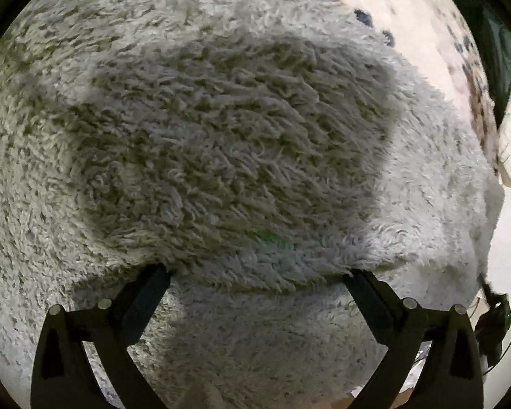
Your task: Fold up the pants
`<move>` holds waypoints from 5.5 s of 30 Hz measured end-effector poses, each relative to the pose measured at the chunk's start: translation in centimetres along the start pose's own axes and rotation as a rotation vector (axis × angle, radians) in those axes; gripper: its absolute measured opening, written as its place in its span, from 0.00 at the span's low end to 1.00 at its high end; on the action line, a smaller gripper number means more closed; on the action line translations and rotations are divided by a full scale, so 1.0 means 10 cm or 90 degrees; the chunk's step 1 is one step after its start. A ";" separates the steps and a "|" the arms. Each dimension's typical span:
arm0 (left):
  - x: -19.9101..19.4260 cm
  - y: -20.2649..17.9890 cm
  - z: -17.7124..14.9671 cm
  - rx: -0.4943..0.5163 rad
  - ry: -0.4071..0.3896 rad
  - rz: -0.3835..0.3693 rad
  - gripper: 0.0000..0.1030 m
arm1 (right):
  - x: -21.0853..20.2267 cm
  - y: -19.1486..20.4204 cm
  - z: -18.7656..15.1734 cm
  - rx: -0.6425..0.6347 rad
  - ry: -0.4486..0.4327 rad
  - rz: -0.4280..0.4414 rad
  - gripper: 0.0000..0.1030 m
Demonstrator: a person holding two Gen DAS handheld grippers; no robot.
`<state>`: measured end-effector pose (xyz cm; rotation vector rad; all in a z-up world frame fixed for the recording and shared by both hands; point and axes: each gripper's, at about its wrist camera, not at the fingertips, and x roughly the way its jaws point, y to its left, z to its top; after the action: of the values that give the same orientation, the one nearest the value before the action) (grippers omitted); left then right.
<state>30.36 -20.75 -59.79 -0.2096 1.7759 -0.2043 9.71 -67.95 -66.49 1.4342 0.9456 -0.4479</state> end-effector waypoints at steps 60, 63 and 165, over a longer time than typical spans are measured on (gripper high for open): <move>-1.28 1.56 -0.06 -0.044 -0.225 -0.135 1.00 | 0.75 2.15 -3.14 -0.586 0.171 -0.218 0.80; -0.99 1.41 0.06 0.014 -0.184 -0.148 0.74 | 0.84 2.05 -2.78 -0.533 0.151 -0.239 0.80; -1.32 1.90 -0.26 -0.094 -0.243 -0.208 0.87 | 1.50 1.96 -2.51 -0.511 0.219 -0.323 0.89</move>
<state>29.99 0.97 -51.53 -0.6070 1.3704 -0.2494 26.52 -37.21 -62.45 0.5337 1.5575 -0.1417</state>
